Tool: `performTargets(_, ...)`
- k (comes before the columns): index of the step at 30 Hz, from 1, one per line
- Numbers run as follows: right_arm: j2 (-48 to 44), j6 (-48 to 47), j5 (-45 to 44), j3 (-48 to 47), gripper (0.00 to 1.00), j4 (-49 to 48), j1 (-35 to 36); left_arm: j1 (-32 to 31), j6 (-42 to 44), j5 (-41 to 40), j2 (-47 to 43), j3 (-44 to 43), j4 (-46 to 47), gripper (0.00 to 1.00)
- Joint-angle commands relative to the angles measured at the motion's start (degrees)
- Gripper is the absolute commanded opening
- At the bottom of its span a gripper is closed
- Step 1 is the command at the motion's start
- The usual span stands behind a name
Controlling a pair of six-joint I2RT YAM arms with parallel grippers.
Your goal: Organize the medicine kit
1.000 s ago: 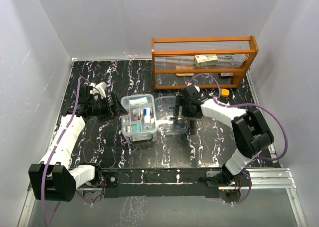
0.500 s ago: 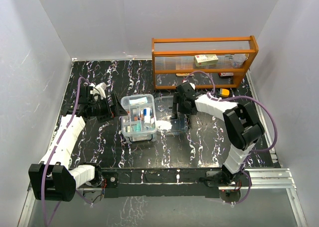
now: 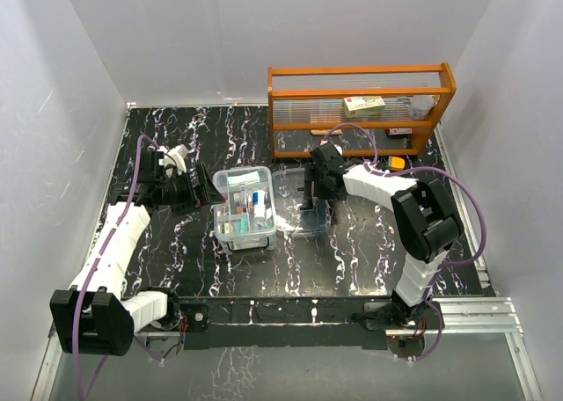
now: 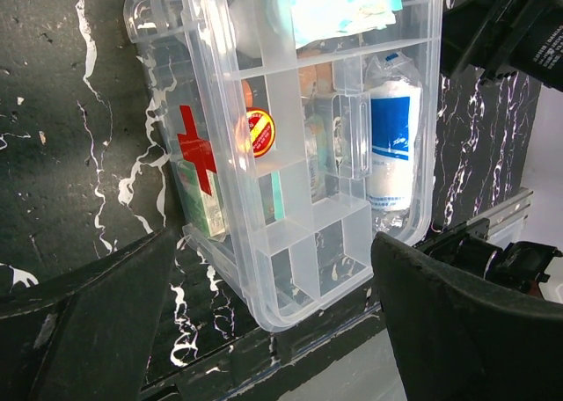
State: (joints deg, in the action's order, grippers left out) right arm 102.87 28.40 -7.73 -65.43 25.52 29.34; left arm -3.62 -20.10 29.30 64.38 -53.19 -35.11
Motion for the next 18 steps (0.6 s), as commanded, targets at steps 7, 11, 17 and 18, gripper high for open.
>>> performTargets(7, -1.29, -0.48, 4.42, 1.67, 0.43, -1.11, -1.29, -0.25, 0.76, 0.27, -1.45, -3.63, -1.8, 0.92)
performTargets(11, -6.31, 0.79, 2.57, 4.44, 0.42, -2.49, -1.92, -0.26, 0.78, 0.25, -1.57, -4.06, -2.22, 0.92)
performTargets(17, -13.54, 1.86, 2.18, 10.21, 0.41, -5.41, -2.94, -0.25, 0.5, 0.05, -1.84, -4.55, -2.76, 0.93)
performTargets(18, -14.54, 2.09, 2.44, 11.24, 0.41, -5.77, -3.08, -0.29, 0.38, 0.12, -1.96, -4.55, -2.69, 0.93)
